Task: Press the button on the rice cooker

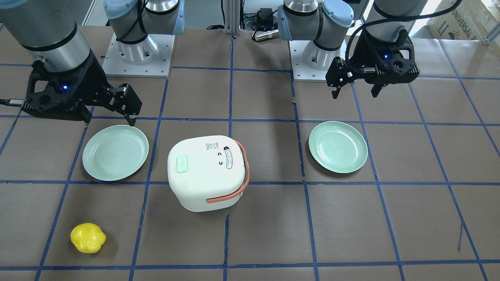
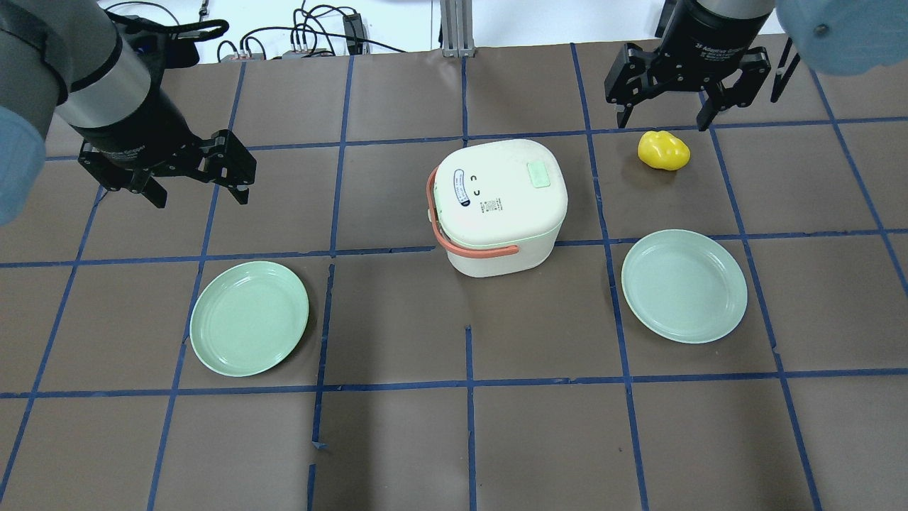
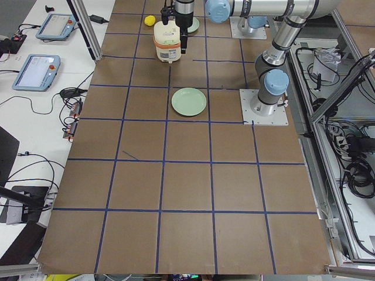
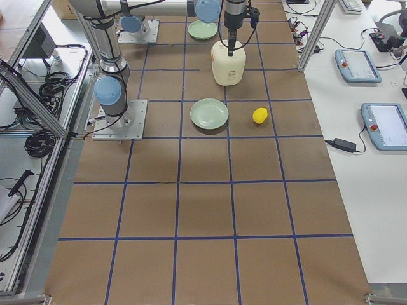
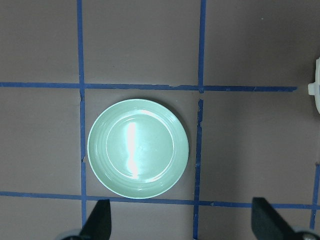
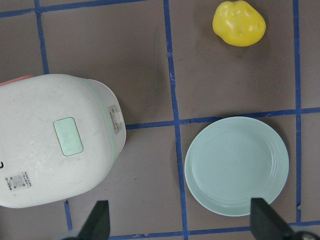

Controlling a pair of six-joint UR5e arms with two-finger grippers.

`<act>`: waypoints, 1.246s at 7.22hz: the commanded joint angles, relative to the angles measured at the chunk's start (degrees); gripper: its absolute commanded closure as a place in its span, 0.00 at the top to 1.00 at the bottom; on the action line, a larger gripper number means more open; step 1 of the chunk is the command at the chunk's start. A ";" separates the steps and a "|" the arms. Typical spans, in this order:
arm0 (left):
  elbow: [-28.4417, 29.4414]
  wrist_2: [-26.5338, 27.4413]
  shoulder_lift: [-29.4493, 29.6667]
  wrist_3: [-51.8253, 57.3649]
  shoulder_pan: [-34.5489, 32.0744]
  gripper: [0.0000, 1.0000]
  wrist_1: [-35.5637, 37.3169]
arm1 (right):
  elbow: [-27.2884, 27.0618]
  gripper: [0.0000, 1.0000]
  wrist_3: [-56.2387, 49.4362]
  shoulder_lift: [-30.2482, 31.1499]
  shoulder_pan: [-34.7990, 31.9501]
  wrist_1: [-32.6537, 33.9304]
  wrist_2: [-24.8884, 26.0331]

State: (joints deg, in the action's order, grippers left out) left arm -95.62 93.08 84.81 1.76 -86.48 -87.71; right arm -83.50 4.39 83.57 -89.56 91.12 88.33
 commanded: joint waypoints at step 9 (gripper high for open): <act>0.00 0.00 0.00 0.00 0.00 1.00 0.00 | 0.70 0.08 -0.53 -0.16 0.00 -0.33 -0.61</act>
State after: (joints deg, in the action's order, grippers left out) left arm -95.62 93.07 84.81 1.76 -86.48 -87.72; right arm -83.09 3.98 83.43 -89.56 90.84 88.13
